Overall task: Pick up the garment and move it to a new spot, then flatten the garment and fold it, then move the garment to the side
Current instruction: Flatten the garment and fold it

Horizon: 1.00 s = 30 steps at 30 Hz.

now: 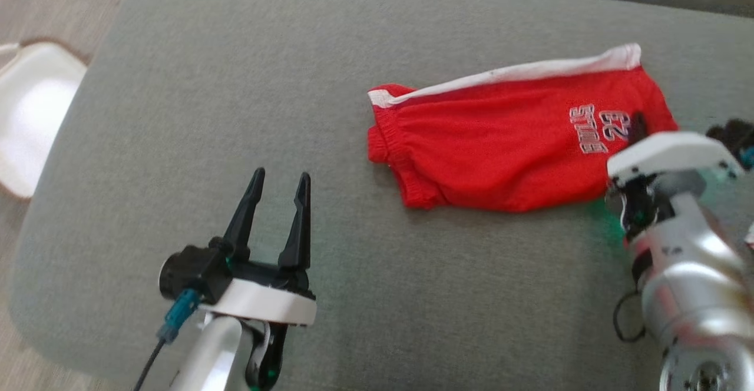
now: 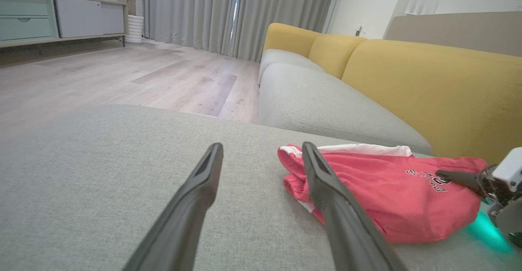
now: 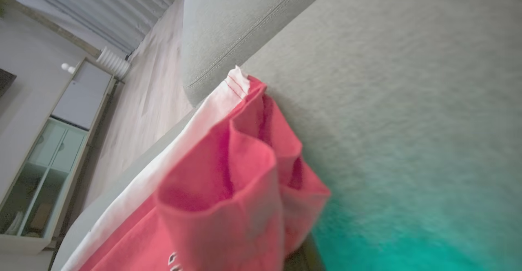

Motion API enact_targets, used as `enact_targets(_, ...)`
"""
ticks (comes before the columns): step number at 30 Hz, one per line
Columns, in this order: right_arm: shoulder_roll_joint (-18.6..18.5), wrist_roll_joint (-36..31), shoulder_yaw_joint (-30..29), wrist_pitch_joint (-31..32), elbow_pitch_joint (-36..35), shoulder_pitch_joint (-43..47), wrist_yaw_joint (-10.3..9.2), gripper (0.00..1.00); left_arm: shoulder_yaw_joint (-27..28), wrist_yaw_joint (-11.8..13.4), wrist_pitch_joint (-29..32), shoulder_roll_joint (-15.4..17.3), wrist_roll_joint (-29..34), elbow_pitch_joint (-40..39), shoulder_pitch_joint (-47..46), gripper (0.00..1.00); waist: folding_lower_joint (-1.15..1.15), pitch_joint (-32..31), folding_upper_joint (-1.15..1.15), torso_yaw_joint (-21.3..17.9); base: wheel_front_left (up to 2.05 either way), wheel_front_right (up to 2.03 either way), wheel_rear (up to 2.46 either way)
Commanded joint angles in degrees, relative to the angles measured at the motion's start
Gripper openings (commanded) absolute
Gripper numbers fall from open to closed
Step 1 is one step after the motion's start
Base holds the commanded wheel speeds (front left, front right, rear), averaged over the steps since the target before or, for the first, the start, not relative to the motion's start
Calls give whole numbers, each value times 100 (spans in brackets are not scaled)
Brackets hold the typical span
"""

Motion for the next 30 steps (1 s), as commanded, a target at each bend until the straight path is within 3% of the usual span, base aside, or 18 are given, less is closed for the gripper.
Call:
enact_targets(1, 112, 120, 153, -93, -158, 60, 23, 0, 243, -31, -53, 26, 55, -148, -44, 100, 0, -200, 0, -206, 0, 0, 0)
enact_targets(9, 116, 1333, 827, -421, -659, 971, 23, 0, 362, -59, -53, 26, 121, -176, 232, 100, 0, -601, 0, -676, 0, 0, 0)
enact_targets(16, 116, 1928, 1307, -642, -1197, 1648, 23, 0, 383, -40, -54, 26, 124, -223, 461, 100, 0, -730, 0, -978, 0, 0, 0)
enact_targets(30, 117, 2594, 1863, -834, -1705, 1815, 23, 0, 377, -87, -54, 26, 196, -169, 384, 100, 0, -667, 0, -977, 0, 0, 0)
